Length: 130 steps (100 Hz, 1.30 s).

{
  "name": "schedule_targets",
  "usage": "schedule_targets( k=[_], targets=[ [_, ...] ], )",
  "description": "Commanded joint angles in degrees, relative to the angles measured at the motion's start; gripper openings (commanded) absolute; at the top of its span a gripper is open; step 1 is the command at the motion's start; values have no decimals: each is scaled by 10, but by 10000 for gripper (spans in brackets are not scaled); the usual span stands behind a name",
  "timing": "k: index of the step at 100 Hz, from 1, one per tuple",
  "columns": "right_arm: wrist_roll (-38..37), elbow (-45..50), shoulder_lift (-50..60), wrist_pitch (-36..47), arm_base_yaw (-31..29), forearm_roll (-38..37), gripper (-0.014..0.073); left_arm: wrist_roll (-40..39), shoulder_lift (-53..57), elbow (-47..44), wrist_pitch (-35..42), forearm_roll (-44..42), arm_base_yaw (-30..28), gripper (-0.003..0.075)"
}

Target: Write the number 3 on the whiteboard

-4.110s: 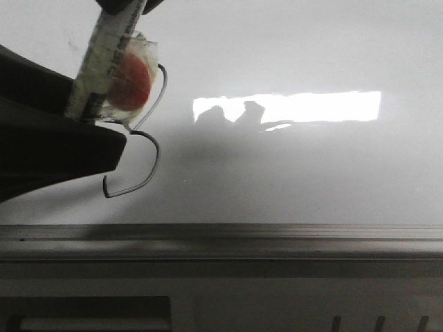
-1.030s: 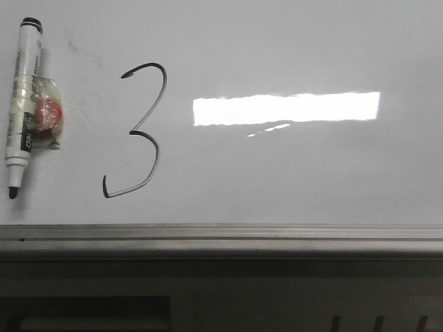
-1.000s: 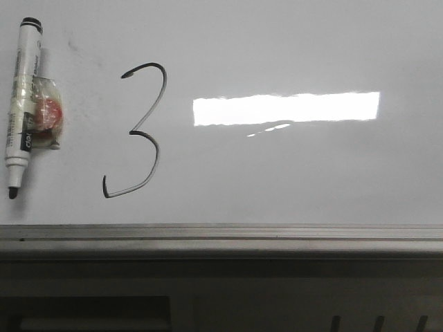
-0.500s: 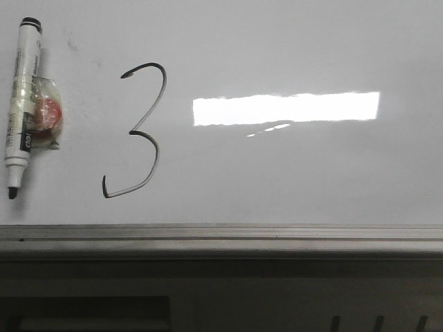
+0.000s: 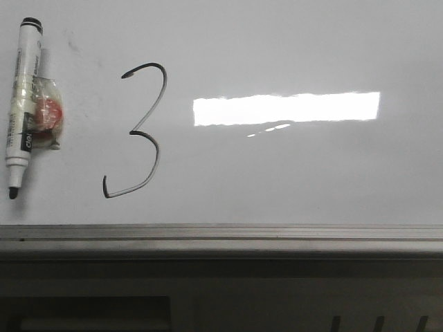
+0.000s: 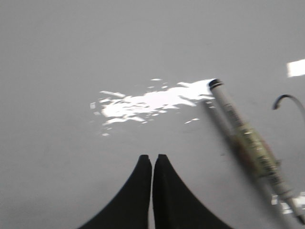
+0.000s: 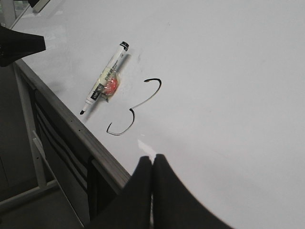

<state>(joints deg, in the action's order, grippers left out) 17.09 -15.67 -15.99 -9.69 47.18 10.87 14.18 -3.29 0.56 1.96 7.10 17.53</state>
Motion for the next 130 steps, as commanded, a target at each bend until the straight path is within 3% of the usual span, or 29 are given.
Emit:
schedule_targets(
  k=[1, 17, 40, 130],
  targets=[
    [0, -15, -3, 49, -3, -1, -54, -11, 22, -4, 28, -13, -64, -20],
    [0, -15, -3, 49, -3, -1, -54, -84, 51, -27, -60, -71, -145, -20],
    [0, -15, -3, 48, -3, -1, -54, -87, 51, -27, -187, -71, -163, -20],
    [0, -15, -3, 48, -3, -1, -54, -87, 50, -27, -186, -71, -163, -20]
  ],
)
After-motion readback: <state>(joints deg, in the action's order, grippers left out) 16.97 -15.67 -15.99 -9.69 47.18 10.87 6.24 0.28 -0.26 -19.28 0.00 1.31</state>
